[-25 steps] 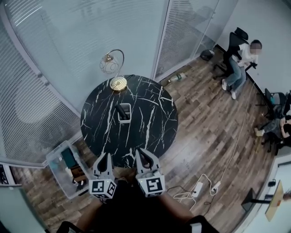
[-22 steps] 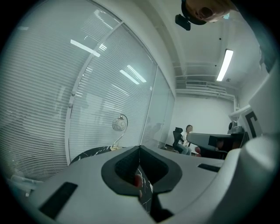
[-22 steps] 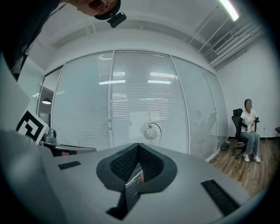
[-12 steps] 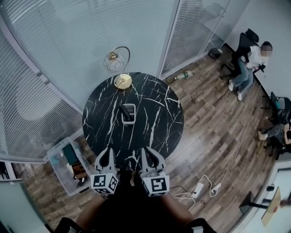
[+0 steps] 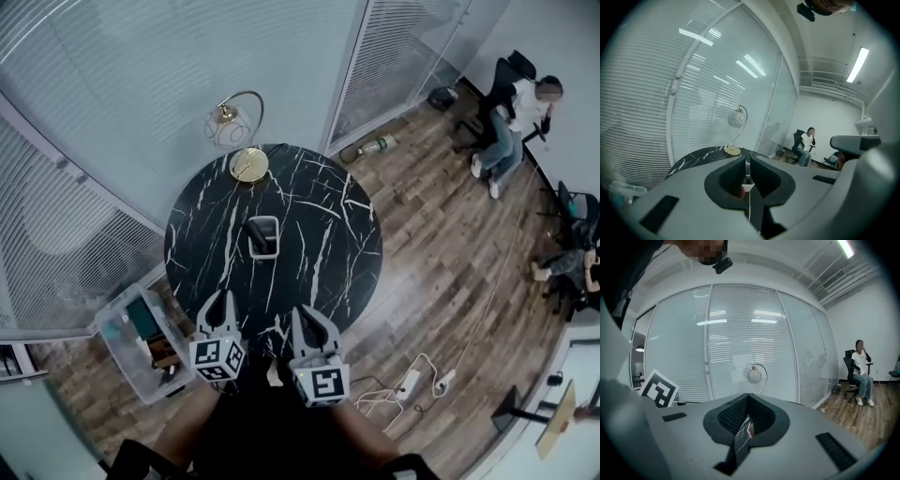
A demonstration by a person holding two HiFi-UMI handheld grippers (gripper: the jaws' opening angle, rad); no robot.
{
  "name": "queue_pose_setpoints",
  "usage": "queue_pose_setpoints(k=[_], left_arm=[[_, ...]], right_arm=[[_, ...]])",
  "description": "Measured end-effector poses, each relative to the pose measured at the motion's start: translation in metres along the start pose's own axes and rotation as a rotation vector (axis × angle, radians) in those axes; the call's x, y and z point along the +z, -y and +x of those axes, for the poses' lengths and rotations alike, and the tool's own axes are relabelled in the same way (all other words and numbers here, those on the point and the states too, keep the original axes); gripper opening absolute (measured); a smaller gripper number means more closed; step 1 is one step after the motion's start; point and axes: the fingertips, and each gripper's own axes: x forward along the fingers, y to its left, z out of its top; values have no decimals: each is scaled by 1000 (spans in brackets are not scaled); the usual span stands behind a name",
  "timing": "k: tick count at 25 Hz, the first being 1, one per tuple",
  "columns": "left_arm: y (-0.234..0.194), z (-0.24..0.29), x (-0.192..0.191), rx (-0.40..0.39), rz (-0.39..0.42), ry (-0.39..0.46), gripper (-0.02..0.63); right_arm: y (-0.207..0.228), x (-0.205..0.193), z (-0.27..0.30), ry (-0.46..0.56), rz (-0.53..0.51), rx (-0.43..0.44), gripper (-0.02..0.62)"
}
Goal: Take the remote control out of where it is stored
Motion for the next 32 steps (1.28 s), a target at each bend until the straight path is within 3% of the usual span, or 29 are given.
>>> queue_pose_setpoints(k=[11, 17, 32], left_arm=[[-19, 87, -40, 21, -4, -74, 101], [-30, 139, -53, 57, -47, -106, 142], [-44, 223, -95, 108, -84, -232, 204]], right_arm=[[20, -19, 34, -28, 41, -44, 2], [29, -32, 49, -63, 37, -47, 2], [55, -64, 78, -127, 99, -93, 2]])
